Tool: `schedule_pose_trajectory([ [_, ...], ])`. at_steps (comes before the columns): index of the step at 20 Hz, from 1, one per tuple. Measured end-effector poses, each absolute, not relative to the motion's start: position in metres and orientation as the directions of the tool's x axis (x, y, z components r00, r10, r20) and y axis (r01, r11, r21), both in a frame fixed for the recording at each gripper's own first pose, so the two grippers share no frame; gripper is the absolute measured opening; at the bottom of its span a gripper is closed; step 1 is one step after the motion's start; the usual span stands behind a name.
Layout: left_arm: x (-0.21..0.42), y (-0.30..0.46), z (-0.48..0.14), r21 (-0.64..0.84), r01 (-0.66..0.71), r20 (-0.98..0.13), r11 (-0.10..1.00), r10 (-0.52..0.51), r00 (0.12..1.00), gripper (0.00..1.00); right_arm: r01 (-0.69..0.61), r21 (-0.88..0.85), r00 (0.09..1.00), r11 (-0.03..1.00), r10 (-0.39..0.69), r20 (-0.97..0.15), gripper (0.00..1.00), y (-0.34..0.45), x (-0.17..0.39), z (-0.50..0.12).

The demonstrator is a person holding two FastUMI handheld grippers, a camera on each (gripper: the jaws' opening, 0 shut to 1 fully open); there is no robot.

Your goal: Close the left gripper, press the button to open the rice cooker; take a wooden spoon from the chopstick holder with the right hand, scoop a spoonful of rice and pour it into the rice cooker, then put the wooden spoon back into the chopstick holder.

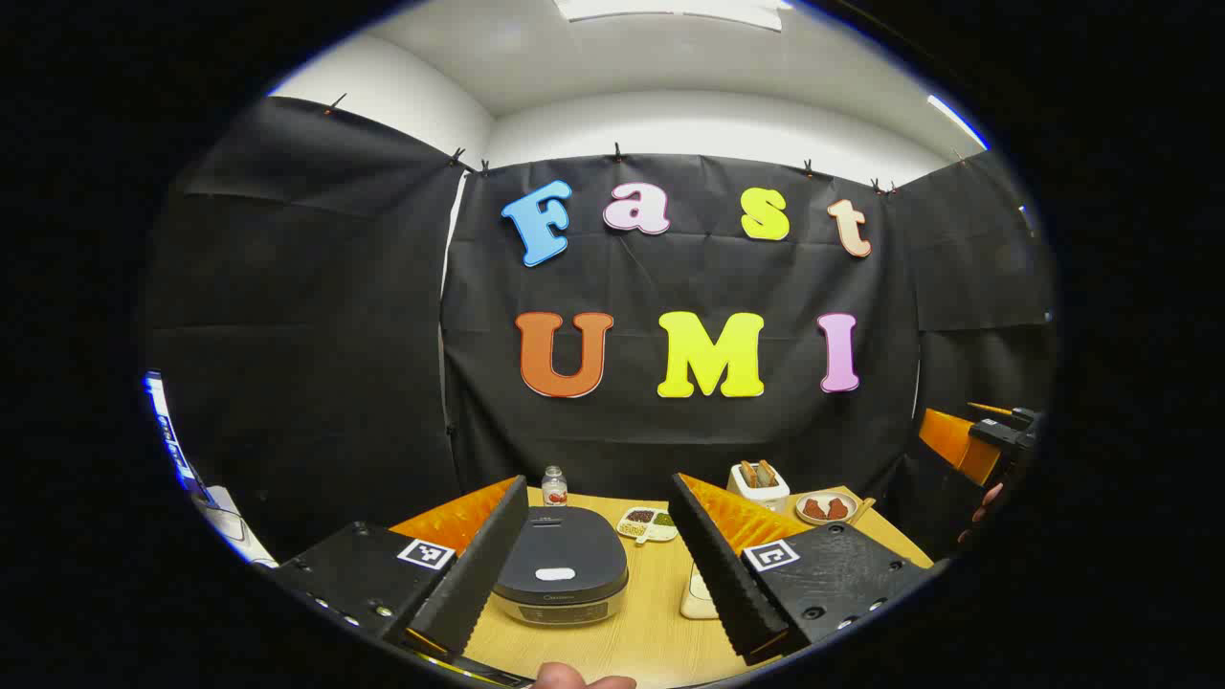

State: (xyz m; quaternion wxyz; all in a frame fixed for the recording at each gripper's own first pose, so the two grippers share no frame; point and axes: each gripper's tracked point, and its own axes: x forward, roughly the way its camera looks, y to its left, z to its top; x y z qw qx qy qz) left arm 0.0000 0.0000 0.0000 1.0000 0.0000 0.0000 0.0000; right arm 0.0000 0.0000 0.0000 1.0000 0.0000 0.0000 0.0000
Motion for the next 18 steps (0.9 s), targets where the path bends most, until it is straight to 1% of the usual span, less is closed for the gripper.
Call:
schedule_pose_trajectory([
  [18,0.013,-0.008,-0.013,-0.003,0.000,-0.043,1.000,0.000,0.999,0.95,0.027,0.004,0.999,1.000,-0.027,-0.016,1.00,-0.018,0.009,-0.007],
])
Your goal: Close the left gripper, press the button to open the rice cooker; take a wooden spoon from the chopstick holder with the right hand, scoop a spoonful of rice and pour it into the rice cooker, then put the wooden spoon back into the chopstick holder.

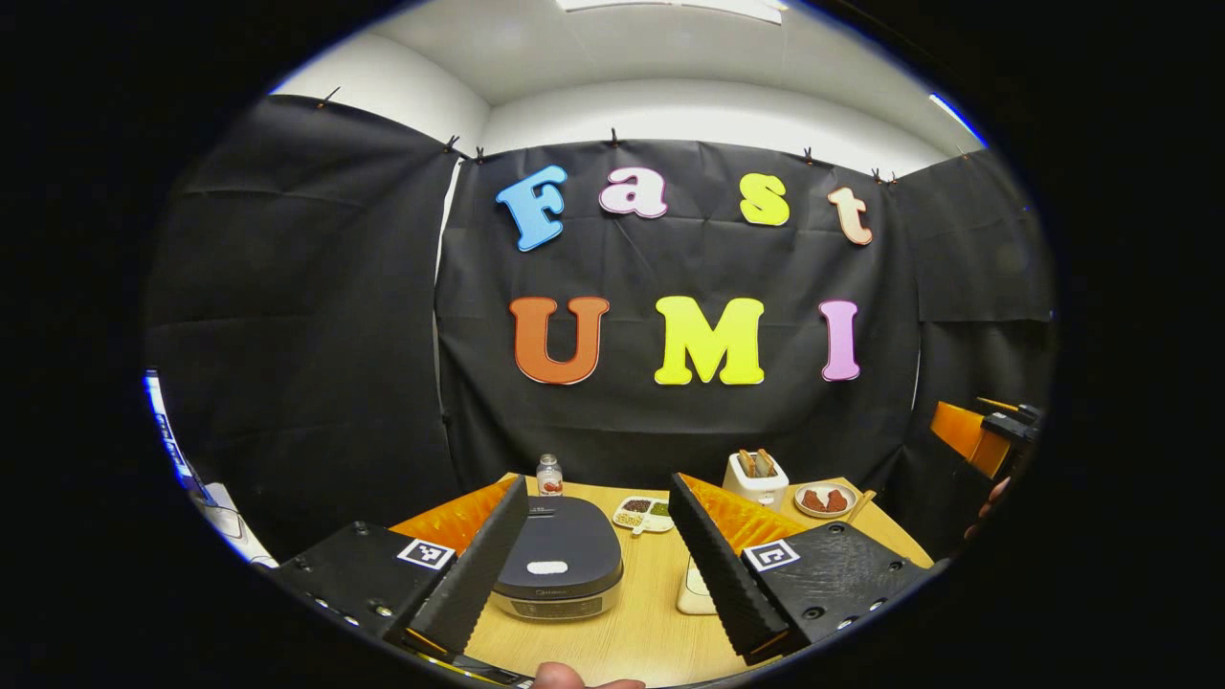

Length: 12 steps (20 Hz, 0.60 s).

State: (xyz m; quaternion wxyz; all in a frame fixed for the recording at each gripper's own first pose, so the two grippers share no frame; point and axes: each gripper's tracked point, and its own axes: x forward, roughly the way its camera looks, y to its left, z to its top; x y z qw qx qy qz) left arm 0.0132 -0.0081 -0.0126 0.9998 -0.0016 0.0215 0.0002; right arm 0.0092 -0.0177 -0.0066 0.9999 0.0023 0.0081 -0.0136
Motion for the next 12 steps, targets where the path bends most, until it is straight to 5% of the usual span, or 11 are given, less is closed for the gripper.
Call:
schedule_pose_trajectory([
  [7,0.019,-0.009,-0.029,-0.005,-0.005,-0.094,1.000,0.005,0.996,0.95,0.021,-0.001,0.999,1.000,-0.021,-0.040,0.99,-0.023,0.019,-0.015],
  [12,0.033,-0.002,-0.072,-0.052,-0.023,-0.245,0.998,0.010,0.970,0.93,0.012,-0.034,0.999,0.999,-0.014,-0.046,0.99,-0.029,0.030,-0.021],
])
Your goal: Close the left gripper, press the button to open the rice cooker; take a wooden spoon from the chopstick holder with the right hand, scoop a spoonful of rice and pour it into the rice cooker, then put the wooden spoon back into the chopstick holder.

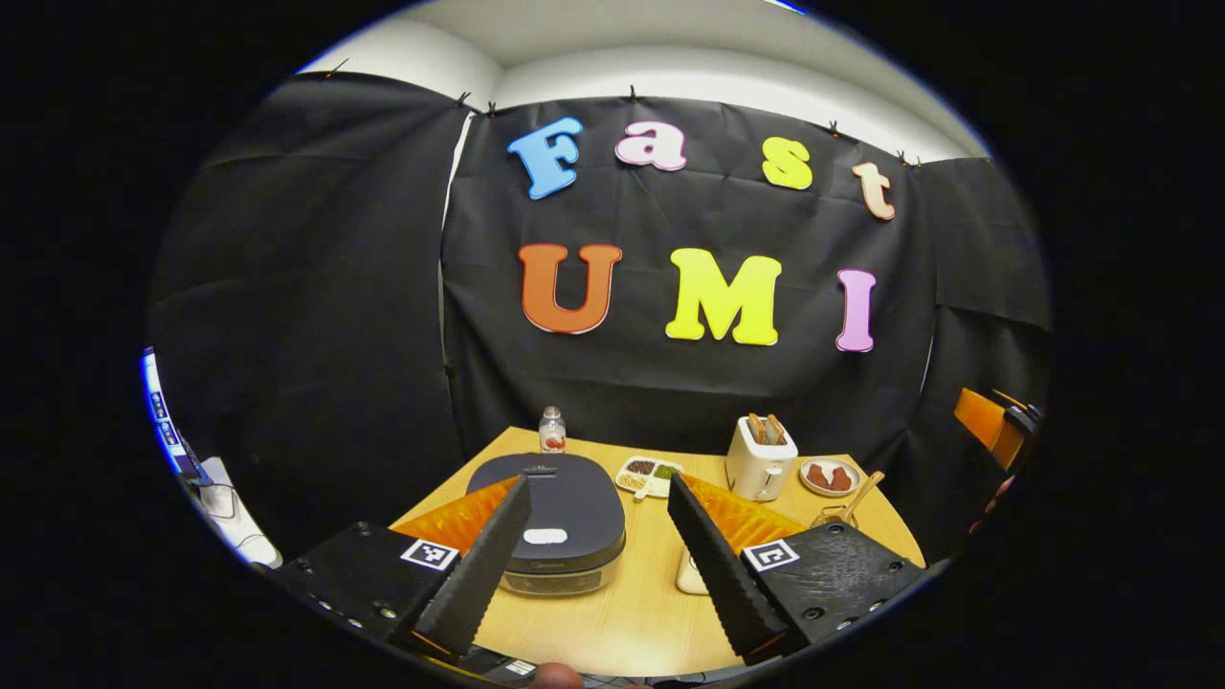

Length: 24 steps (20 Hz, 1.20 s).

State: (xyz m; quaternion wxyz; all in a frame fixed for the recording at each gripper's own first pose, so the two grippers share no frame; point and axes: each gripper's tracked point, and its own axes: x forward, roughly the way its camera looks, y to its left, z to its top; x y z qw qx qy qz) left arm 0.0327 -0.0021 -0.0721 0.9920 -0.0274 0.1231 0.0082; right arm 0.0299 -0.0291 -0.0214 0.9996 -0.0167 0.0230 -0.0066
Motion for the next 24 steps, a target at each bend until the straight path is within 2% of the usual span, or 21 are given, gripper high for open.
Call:
schedule_pose_trajectory([
  [3,0.044,0.010,-0.095,-0.039,-0.041,-0.328,0.998,0.026,0.944,0.92,0.008,-0.041,0.998,0.999,-0.010,-0.060,1.00,-0.037,0.041,-0.029],
  [4,0.050,0.014,-0.102,-0.046,-0.048,-0.352,0.998,0.029,0.936,0.86,0.009,-0.039,0.998,0.999,-0.012,-0.066,1.00,-0.040,0.045,-0.030],
  [6,0.056,0.021,-0.116,-0.050,-0.060,-0.403,0.997,0.035,0.914,0.65,0.014,-0.032,0.997,0.999,-0.016,-0.080,0.99,-0.047,0.054,-0.035],
  [9,0.071,0.026,-0.142,-0.055,-0.065,-0.484,0.996,0.030,0.875,0.66,0.027,-0.026,0.995,0.999,-0.029,-0.099,0.99,-0.060,0.067,-0.042],
  [10,0.077,0.031,-0.151,-0.065,-0.074,-0.506,0.995,0.031,0.862,0.57,0.031,-0.024,0.994,0.999,-0.034,-0.106,0.99,-0.064,0.070,-0.045],
  [11,0.080,0.032,-0.158,-0.077,-0.077,-0.532,0.994,0.024,0.846,0.22,0.038,-0.022,0.993,0.999,-0.040,-0.115,0.99,-0.069,0.073,-0.049],
  [14,0.099,0.039,-0.182,-0.098,-0.076,-0.590,0.992,0.004,0.808,0.25,0.062,-0.014,0.988,0.998,-0.063,-0.141,1.00,-0.083,0.079,-0.060],
  [16,0.102,0.034,-0.195,-0.119,-0.058,-0.615,0.991,-0.028,0.788,0.00,0.076,-0.011,0.984,0.997,-0.076,-0.159,0.99,-0.091,0.086,-0.067],
  [20,0.119,0.038,-0.213,-0.139,-0.035,-0.635,0.990,-0.062,0.770,0.00,0.087,-0.008,0.979,0.996,-0.087,-0.184,1.00,-0.097,0.097,-0.077],
  [24,0.129,0.047,-0.232,-0.134,-0.062,-0.670,0.989,-0.044,0.741,0.00,0.071,-0.031,0.979,0.997,-0.076,-0.189,0.99,-0.091,0.104,-0.080],
])
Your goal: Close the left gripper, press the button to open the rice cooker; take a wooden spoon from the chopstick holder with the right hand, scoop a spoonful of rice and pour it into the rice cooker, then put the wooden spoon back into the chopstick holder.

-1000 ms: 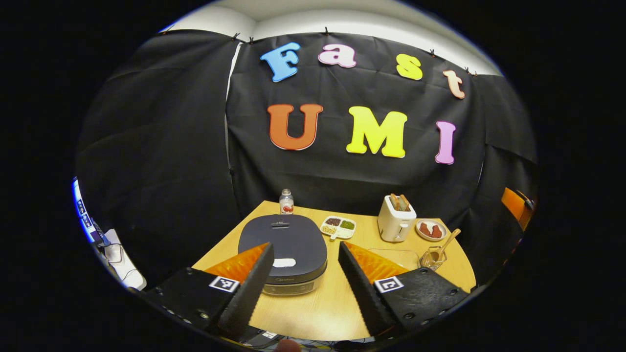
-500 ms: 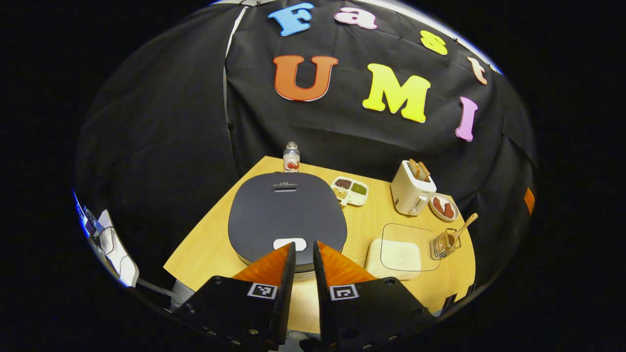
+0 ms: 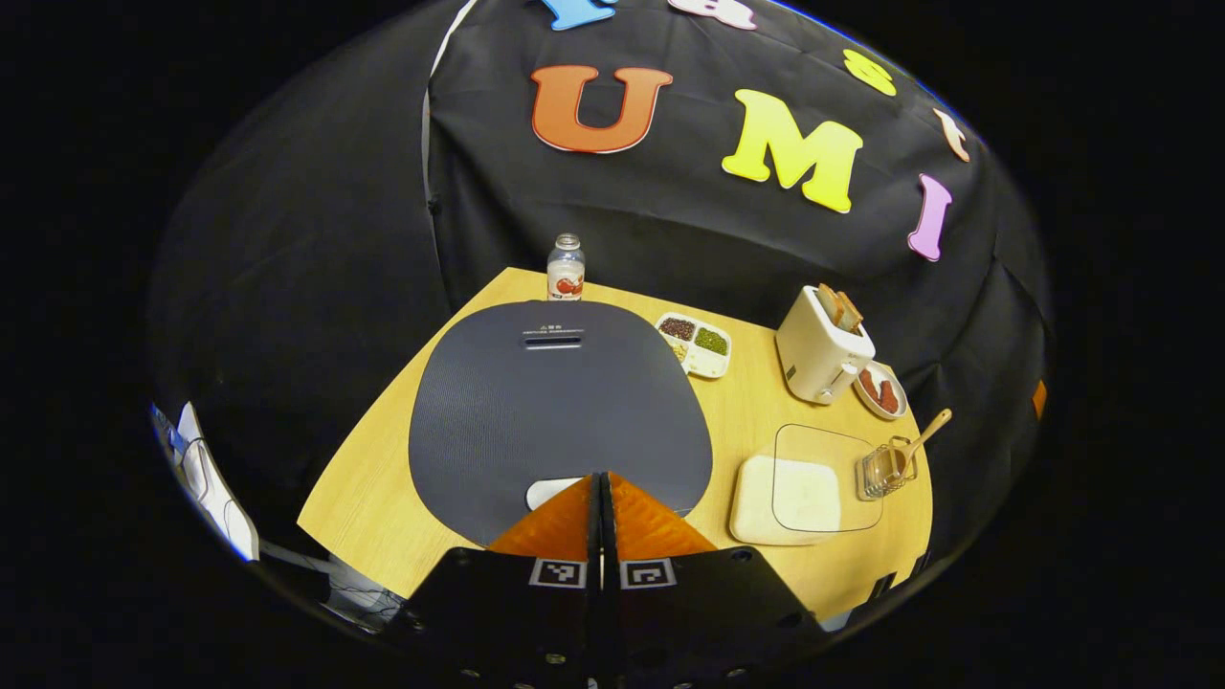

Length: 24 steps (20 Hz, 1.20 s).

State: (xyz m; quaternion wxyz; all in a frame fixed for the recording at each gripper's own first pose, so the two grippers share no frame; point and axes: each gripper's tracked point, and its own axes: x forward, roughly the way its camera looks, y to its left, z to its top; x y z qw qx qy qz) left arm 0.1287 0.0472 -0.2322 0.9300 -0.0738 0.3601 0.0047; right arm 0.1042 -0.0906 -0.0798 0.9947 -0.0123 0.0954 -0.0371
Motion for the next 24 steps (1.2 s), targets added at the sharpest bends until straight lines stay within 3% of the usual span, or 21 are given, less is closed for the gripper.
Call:
schedule_pose_trajectory([
  [11,0.126,0.053,-0.257,-0.167,-0.139,-0.718,0.976,-0.024,0.696,0.00,0.056,-0.036,0.978,0.998,-0.062,-0.199,0.99,-0.080,0.104,-0.086],
  [16,0.130,0.055,-0.242,-0.240,-0.161,-0.681,0.957,-0.047,0.731,0.00,0.056,-0.033,0.984,0.998,-0.061,-0.168,0.99,-0.082,0.098,-0.073],
  [24,0.158,0.066,-0.133,-0.131,-0.112,-0.400,0.985,0.051,0.915,0.00,0.110,-0.021,0.988,0.994,-0.112,-0.108,1.00,-0.105,0.080,-0.048],
])
